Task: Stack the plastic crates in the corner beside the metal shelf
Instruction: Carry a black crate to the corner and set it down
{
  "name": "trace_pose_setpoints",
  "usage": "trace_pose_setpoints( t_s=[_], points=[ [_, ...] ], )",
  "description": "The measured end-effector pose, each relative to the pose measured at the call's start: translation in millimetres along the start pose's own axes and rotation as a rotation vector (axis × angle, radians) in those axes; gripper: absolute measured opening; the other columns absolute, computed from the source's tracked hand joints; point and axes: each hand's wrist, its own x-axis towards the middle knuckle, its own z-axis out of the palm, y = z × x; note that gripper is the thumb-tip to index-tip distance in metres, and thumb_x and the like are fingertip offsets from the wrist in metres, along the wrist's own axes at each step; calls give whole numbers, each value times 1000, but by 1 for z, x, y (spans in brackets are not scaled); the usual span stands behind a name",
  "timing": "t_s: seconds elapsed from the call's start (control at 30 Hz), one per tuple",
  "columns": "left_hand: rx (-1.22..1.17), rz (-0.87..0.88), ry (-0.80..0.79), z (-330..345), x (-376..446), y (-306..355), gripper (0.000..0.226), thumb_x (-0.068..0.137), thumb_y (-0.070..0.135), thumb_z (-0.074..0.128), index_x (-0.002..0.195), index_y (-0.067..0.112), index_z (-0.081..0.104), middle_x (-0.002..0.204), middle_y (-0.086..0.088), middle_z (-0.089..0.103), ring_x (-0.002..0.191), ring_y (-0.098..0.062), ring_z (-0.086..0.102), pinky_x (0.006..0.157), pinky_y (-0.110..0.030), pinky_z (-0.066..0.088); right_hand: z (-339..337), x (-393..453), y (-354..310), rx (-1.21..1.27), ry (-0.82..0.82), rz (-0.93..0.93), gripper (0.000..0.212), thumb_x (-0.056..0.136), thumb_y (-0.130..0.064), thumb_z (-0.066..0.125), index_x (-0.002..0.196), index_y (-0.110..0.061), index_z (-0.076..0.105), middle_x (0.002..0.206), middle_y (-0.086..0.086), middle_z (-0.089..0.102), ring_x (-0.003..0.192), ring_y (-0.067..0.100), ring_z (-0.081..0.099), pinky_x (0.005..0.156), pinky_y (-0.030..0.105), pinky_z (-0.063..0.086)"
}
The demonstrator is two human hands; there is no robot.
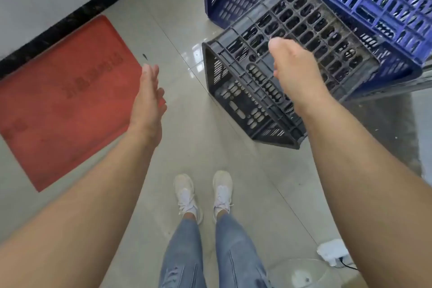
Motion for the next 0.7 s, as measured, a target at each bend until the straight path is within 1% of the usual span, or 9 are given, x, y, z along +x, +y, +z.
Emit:
trace_pose_setpoints(
  t_s=[0.07, 0.1, 0.17, 0.23, 0.3, 0.43, 0.53, 0.63, 0.7],
  points=[
    [8, -7, 15, 1, 12, -11, 59, 99, 58, 21, 149, 31, 35, 157, 4, 31, 131, -12, 40, 113, -38, 32, 9, 12, 14, -73, 7, -6, 51, 95, -46, 38, 142, -26, 43, 142, -7, 48, 131, 13, 43, 106, 28, 30],
    [19, -14, 15, 0, 19, -19, 59, 99, 59, 21, 148, 31, 35, 157, 4, 32, 128, -11, 41, 111, -37, 33, 16, 19, 24, -145, 11, 6, 52, 95, -47, 37, 142, -28, 42, 146, -4, 45, 132, 15, 43, 104, 30, 31],
    [28, -41, -4, 1, 28, -34, 60, 98, 59, 20, 149, 30, 35, 157, 5, 31, 132, -11, 40, 107, -34, 34, 31, 29, 39, -345, 4, 26, 52, 94, -51, 33, 141, -31, 42, 146, 5, 44, 129, 27, 45, 105, 40, 34],
    [44, -50, -15, 1, 38, -50, 61, 98, 59, 19, 150, 29, 33, 158, 6, 30, 136, -12, 38, 104, -34, 33, 44, 39, 50, -547, -10, 43, 50, 95, -51, 28, 137, -30, 44, 140, 9, 46, 124, 35, 47, 104, 51, 33],
    [36, -60, -22, 0, 46, -64, 61, 99, 58, 19, 150, 27, 33, 157, 7, 31, 132, -10, 40, 104, -35, 33, 59, 44, 59, -742, -16, 53, 46, 96, -49, 24, 131, -27, 45, 135, 7, 50, 119, 34, 50, 102, 53, 26],
    [28, -103, -22, -4, 63, -91, 61, 98, 59, 21, 150, 27, 33, 155, 10, 33, 135, -12, 39, 109, -38, 33, 84, 51, 72, -998, 54, 12, 56, 98, -48, 26, 146, -18, 24, 140, 6, 50, 125, 35, 45, 102, 53, 23],
    [26, -125, -15, -7, 73, -104, 62, 98, 59, 21, 150, 27, 33, 156, 11, 32, 136, -14, 38, 111, -40, 33, 93, 51, 74, -1009, 112, 37, 61, 99, -46, 26, 149, -14, 17, 145, 11, 44, 130, 35, 37, 102, 49, 26],
    [33, -132, -20, -12, 79, -112, 62, 98, 59, 21, 150, 27, 33, 156, 11, 32, 136, -14, 38, 110, -39, 33, 99, 52, 77, -887, 119, 34, 62, 100, -46, 24, 151, -14, 12, 147, 13, 38, 130, 35, 36, 104, 48, 28],
    [31, -135, -25, -16, 84, -113, 62, 98, 59, 22, 149, 27, 34, 156, 10, 32, 136, -14, 39, 110, -40, 33, 101, 57, 78, -820, 119, -16, 61, 99, -46, 26, 151, -15, 14, 144, 13, 40, 128, 34, 39, 102, 47, 31]
  ],
)
